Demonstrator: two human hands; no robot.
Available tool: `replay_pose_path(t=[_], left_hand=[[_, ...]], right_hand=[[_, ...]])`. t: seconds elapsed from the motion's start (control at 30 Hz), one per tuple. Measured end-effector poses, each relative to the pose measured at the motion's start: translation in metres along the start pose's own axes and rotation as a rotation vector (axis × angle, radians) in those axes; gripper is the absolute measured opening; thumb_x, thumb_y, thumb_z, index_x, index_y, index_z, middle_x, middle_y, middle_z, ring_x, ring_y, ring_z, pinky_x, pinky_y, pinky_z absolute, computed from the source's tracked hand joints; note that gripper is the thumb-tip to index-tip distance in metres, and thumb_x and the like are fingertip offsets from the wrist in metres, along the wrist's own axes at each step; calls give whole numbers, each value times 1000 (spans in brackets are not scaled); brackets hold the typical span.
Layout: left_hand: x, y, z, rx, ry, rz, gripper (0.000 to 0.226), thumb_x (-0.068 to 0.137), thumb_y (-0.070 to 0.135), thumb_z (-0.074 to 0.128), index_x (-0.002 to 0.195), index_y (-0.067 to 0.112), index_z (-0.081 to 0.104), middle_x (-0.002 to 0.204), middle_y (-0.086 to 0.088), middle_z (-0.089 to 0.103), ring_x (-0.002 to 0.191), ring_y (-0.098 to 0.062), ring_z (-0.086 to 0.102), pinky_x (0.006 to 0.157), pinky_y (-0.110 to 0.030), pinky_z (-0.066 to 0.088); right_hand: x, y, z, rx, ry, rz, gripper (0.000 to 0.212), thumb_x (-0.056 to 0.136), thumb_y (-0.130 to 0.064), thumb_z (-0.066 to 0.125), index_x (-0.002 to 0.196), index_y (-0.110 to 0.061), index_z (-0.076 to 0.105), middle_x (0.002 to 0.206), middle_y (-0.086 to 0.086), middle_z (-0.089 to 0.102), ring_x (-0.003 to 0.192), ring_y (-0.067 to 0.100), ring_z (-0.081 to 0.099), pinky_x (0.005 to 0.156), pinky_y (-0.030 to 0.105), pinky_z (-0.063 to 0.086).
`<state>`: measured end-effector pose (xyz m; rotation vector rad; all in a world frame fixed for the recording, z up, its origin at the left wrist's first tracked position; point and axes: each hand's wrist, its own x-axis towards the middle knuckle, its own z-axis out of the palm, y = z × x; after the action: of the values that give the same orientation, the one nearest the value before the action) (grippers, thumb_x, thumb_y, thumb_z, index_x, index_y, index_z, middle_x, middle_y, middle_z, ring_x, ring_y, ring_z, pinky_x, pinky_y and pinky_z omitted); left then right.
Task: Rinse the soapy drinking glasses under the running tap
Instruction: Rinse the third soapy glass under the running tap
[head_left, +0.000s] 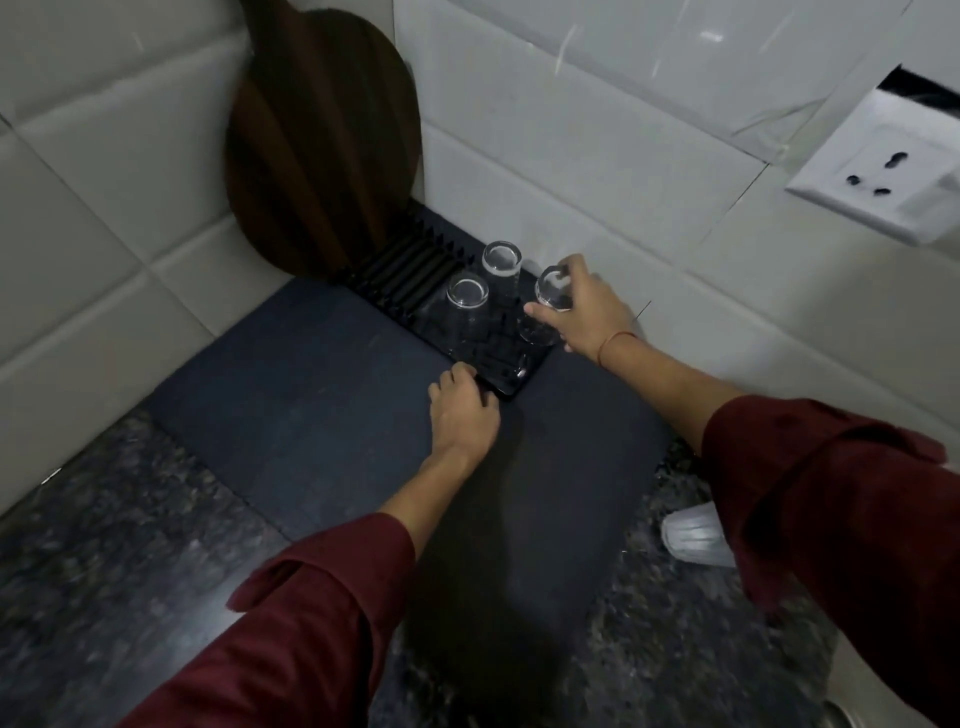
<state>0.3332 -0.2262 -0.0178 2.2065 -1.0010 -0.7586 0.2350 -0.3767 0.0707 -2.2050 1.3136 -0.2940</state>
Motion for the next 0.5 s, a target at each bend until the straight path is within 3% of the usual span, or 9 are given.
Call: replay_pose_path(t=[0.1,0.23,0.3,0.43,0.5], left_hand=[[2,2,6,24,32,-1,41,99,18,58,137,5,48,137,-16,51,124,-32,43,105,-39,37],[2,1,11,67,52,11,44,98,19,58,139,6,47,137,-14,52,124,-31,44,104,-40,38],[2,1,12,76,60,16,45,97,19,59,139,6,47,136,-14,52,122,-31,44,104,-41,40],[-1,0,15,75,66,25,44,98,20,59,138,6,47,136,-12,52,124,-29,43,103,-40,38],[-3,2,15,75,65,28,42,99,22,58,137,6,47,136,-12,52,125,-29,43,104,-40,37]], right_hand=[[13,1,3,-65,-46,-27,58,88,-38,74,127,-9,43,114,10,65,70,23,55,67,29,41],[24,1,9,-92,-79,-25,61,87,-41,74,129,-10,44,122,13,64,75,26,59,71,30,42],[27,0,9,-89,-78,-24,61,86,-42,75,129,-11,44,121,11,65,72,25,61,67,26,41],[29,3,9,34,-93,20,60,88,-34,76,133,-12,42,112,2,57,53,17,61,37,9,36],[30,7,13,90,-102,40,61,90,-22,74,138,-11,38,114,4,53,55,18,60,38,12,43]])
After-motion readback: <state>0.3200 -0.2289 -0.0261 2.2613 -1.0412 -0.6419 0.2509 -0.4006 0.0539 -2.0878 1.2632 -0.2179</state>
